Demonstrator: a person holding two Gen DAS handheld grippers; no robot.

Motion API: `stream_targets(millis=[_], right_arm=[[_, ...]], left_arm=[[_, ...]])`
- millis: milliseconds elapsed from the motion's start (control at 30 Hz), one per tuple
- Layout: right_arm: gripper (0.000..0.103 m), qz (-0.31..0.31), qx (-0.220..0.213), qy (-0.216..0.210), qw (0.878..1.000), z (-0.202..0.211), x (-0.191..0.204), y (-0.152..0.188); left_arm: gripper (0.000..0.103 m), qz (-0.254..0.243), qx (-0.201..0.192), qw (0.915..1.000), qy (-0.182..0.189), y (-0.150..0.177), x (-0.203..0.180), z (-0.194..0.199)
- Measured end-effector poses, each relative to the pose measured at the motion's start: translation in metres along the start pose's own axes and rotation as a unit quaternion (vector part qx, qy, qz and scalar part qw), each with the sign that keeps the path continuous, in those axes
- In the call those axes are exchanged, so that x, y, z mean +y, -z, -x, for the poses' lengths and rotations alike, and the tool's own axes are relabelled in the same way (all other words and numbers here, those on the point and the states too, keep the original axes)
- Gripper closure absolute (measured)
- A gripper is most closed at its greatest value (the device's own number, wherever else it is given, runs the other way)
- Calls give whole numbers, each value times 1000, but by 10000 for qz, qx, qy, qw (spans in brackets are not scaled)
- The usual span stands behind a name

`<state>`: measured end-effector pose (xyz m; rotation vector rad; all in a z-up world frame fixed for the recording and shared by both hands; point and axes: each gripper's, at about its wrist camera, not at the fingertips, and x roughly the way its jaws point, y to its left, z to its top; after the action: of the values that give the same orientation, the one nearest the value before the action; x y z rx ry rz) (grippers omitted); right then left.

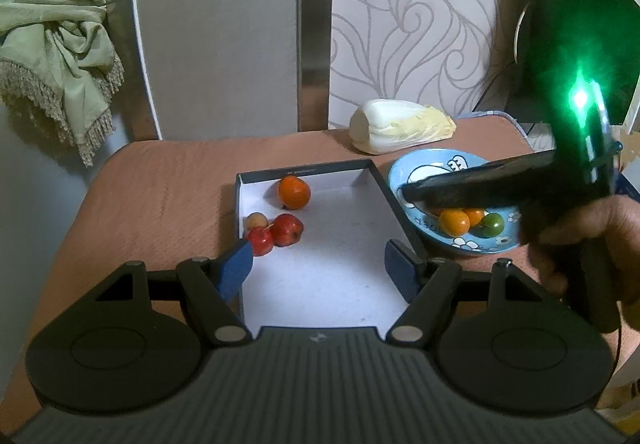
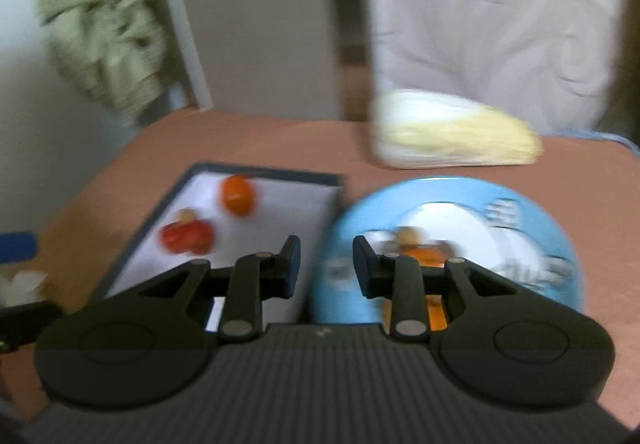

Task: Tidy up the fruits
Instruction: 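Grasp the red fruit in the white box with the right tool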

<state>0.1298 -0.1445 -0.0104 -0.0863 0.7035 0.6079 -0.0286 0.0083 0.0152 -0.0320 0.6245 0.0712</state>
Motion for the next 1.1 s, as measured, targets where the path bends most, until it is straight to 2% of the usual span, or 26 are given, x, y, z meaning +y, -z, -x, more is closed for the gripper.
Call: stream_targets(millis=[167, 267, 467, 667, 733, 967, 1100], right_arm=[[71, 606, 377, -544, 9960, -25, 45, -7], [72, 960, 626, -610, 9915, -42, 64, -11], [72, 1238, 1012, -747, 9843, -72, 84, -16], [70, 1452, 985, -661, 9823, -92, 100, -14], [72, 1487, 940, -616, 9825, -95, 101, -13], [72, 1357, 888, -513, 9854, -97, 98, -12], [65, 1337, 831, -425, 9866, -100, 100, -13]], left_arm=[[26, 76, 15, 9999, -68, 3, 9, 3], [26, 148, 30, 9998, -149, 5, 15, 6], [26, 329, 69, 9988, -342, 10, 27, 13], [26, 503, 129, 9973, -521, 17, 38, 17], [26, 534, 131, 9969, -555, 18, 40, 18], [26, 501, 153, 9972, -530, 19, 39, 17], [26, 416, 175, 9980, -452, 18, 34, 15]])
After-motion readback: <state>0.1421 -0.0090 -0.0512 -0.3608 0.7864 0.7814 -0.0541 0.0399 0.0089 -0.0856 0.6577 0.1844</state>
